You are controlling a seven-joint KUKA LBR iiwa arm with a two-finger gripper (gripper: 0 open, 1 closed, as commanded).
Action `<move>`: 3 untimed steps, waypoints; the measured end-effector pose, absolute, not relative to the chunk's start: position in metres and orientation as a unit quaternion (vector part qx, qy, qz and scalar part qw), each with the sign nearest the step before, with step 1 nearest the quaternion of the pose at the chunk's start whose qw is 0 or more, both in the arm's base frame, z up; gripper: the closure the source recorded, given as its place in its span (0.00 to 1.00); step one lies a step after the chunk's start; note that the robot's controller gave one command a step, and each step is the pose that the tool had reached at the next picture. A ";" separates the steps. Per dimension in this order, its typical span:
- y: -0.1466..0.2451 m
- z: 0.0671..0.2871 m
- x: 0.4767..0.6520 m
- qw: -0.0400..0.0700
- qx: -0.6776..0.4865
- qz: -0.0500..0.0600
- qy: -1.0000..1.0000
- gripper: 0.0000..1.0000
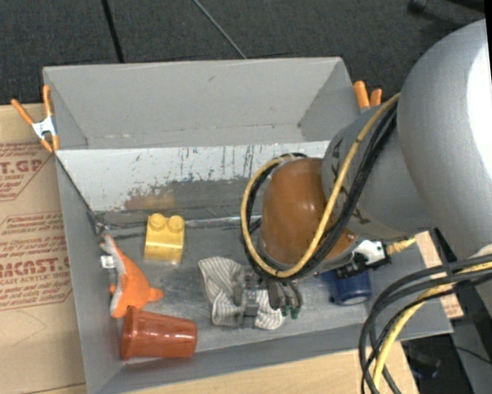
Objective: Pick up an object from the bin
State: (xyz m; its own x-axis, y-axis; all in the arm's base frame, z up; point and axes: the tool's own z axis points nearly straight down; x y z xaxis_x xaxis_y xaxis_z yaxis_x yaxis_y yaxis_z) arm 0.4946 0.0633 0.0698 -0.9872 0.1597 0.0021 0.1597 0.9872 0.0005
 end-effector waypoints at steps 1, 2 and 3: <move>0.083 0.178 0.503 0.000 -0.087 -0.001 -0.996 1.00; 0.083 0.178 0.503 0.000 -0.087 -0.001 -0.996 1.00; 0.063 0.251 0.519 -0.001 -0.077 -0.001 -0.997 1.00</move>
Offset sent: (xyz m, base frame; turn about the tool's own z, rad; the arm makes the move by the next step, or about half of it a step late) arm 0.0000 0.0000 0.0000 0.0000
